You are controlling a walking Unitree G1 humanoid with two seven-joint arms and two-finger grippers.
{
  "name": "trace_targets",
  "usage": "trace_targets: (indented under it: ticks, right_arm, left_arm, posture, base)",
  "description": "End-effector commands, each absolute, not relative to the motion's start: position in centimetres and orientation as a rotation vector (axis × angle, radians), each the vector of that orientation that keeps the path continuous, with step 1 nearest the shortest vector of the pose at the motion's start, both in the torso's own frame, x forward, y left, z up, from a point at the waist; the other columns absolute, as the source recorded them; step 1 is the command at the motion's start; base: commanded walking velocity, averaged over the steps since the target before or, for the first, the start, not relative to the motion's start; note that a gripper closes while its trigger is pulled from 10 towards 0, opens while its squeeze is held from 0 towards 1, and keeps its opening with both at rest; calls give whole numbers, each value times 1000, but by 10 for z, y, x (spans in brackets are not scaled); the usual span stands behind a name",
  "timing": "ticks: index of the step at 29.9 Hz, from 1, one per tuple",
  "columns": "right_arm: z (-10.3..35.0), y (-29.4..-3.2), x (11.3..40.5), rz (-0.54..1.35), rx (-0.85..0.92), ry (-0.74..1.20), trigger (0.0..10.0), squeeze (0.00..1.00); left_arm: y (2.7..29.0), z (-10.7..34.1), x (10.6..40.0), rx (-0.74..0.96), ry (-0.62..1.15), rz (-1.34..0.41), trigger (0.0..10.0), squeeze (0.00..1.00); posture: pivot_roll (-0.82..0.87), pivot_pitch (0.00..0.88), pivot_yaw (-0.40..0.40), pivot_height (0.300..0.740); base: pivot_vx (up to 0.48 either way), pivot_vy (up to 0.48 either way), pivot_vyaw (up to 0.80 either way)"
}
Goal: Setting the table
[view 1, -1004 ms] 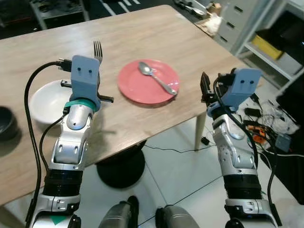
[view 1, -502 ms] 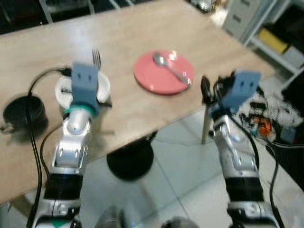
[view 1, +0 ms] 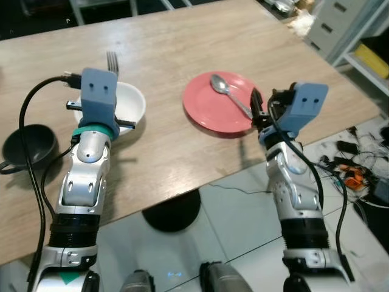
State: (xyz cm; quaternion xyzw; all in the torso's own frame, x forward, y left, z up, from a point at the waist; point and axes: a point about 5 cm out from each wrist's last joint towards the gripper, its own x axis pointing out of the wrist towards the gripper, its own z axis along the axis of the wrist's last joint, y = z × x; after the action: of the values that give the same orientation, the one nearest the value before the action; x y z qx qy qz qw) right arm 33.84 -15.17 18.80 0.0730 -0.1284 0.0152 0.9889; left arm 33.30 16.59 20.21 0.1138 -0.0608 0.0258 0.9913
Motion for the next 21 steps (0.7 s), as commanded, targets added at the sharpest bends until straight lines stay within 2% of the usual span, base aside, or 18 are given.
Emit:
trace_targets:
  ticks: [1, 17, 21]
  right_arm:
    - [184, -160, 337, -1, 146, -251, 10000, 0]
    - [178, -159, 332, -7, 142, -240, 10000, 0]
    - [182, -160, 334, -8, 107, -251, 10000, 0]
  left_arm:
    - [163, 201, 331, 238, -124, 41, 10000, 0]
    - [161, 196, 333, 224, -95, 21, 10000, 0]
    - [157, 192, 333, 170, -36, -55, 10000, 0]
  posture:
    - [-67, 38, 32, 740]
    - [-72, 50, 29, 740]
    - [-82, 48, 30, 740]
  base:
    - [0, 0, 0]
    - [0, 0, 0]
    - [0, 0, 0]
